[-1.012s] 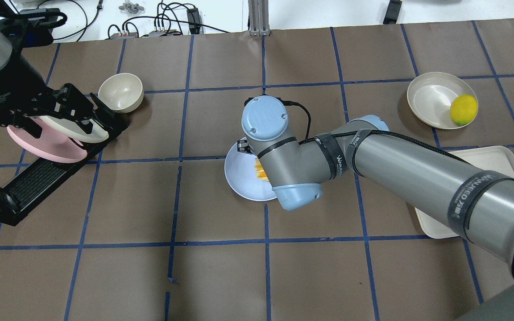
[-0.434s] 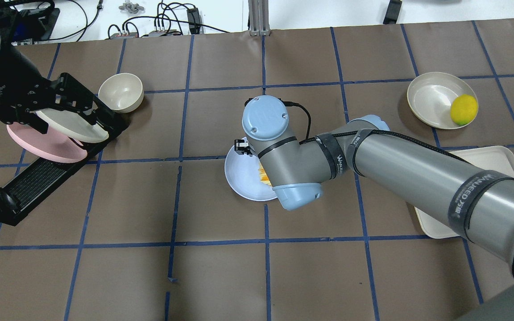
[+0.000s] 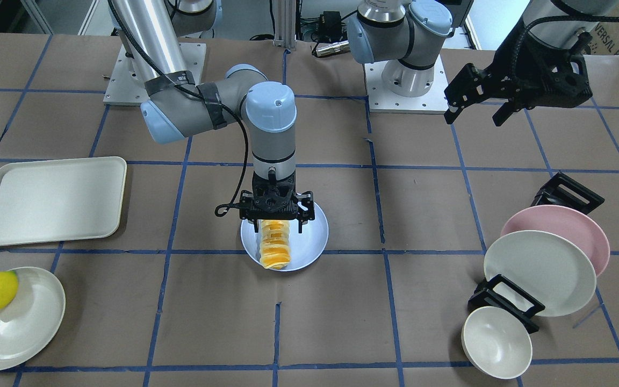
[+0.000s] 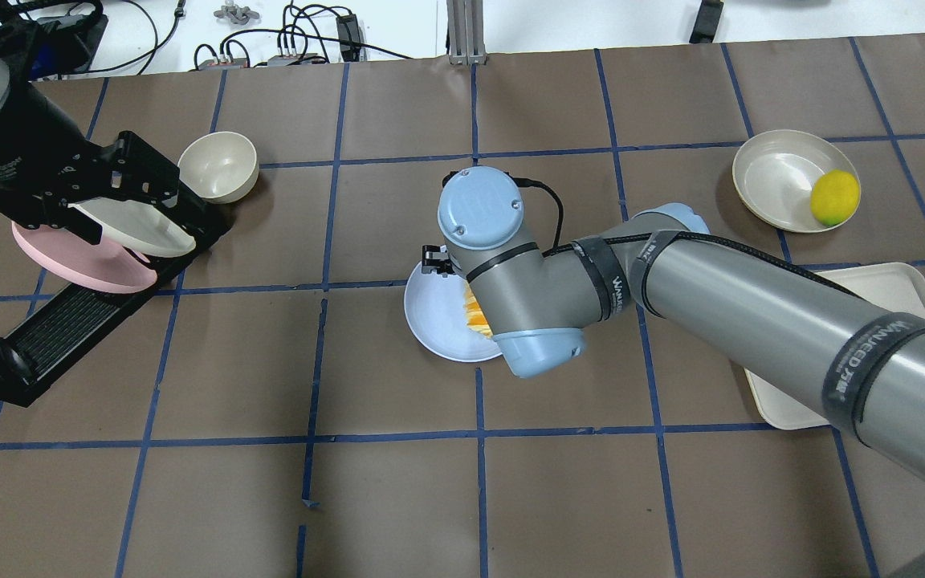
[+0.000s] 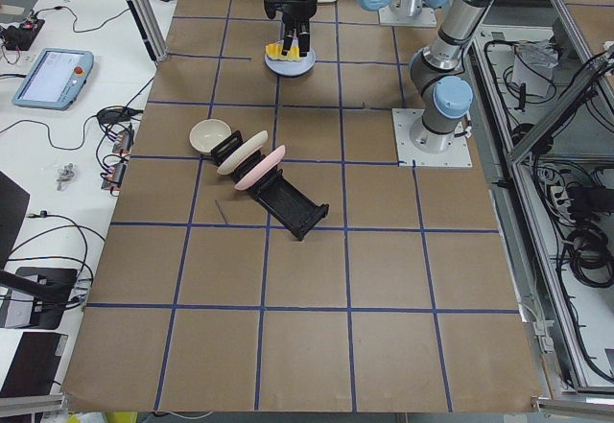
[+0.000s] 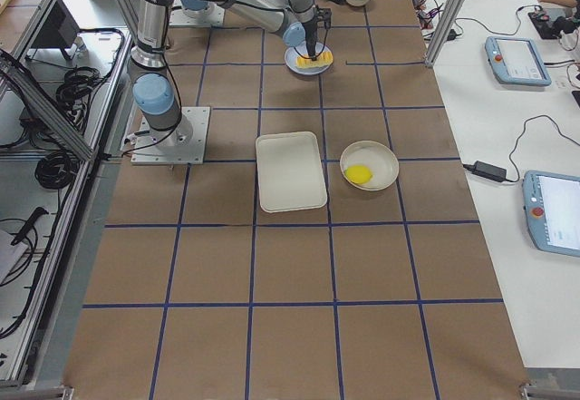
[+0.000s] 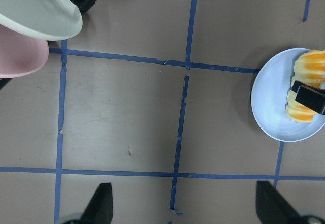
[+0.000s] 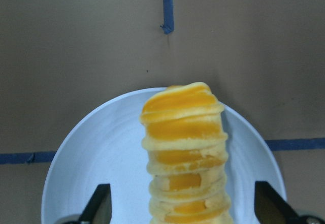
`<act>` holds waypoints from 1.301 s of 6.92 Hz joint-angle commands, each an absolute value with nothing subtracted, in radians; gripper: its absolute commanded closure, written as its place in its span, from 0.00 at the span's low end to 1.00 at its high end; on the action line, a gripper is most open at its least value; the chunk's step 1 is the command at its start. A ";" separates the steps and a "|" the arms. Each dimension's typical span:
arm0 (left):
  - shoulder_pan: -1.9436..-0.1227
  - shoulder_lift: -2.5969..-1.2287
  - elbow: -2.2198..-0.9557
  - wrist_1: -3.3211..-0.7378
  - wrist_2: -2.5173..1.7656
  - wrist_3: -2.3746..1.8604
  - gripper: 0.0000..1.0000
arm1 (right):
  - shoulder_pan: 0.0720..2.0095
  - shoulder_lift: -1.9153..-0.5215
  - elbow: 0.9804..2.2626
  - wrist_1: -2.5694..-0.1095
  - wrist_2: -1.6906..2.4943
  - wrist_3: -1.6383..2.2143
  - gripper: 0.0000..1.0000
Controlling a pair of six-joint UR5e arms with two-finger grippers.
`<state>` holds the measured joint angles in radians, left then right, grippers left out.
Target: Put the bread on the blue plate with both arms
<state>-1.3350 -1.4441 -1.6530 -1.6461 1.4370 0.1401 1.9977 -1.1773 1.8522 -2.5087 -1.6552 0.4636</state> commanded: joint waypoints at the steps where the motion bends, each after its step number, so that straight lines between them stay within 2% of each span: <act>1: -1.383 -1.437 -1.660 -1.638 1.439 0.104 0.00 | 1.926 -1.315 1.760 -2.205 -1.658 0.439 0.00; 2: -1.409 -1.439 -1.658 -1.638 1.440 0.101 0.00 | 1.857 -1.377 1.676 -2.010 -1.664 0.387 0.00; 4: -1.456 -1.439 -1.660 -1.643 1.440 0.022 0.00 | 1.746 -1.437 1.629 -1.997 -1.687 0.098 0.00; 7: -1.526 -1.437 -1.670 -1.641 1.473 -0.002 0.00 | 1.587 -1.543 1.653 -2.014 -1.675 -0.107 0.00; 8: -1.526 -1.442 -1.678 -1.643 1.474 0.002 0.00 | 1.580 -1.558 1.695 -2.049 -1.648 -0.104 0.00; 9: -1.525 -1.448 -1.674 -1.640 1.544 0.005 0.00 | 1.578 -1.580 1.681 -2.004 -1.625 -0.133 0.00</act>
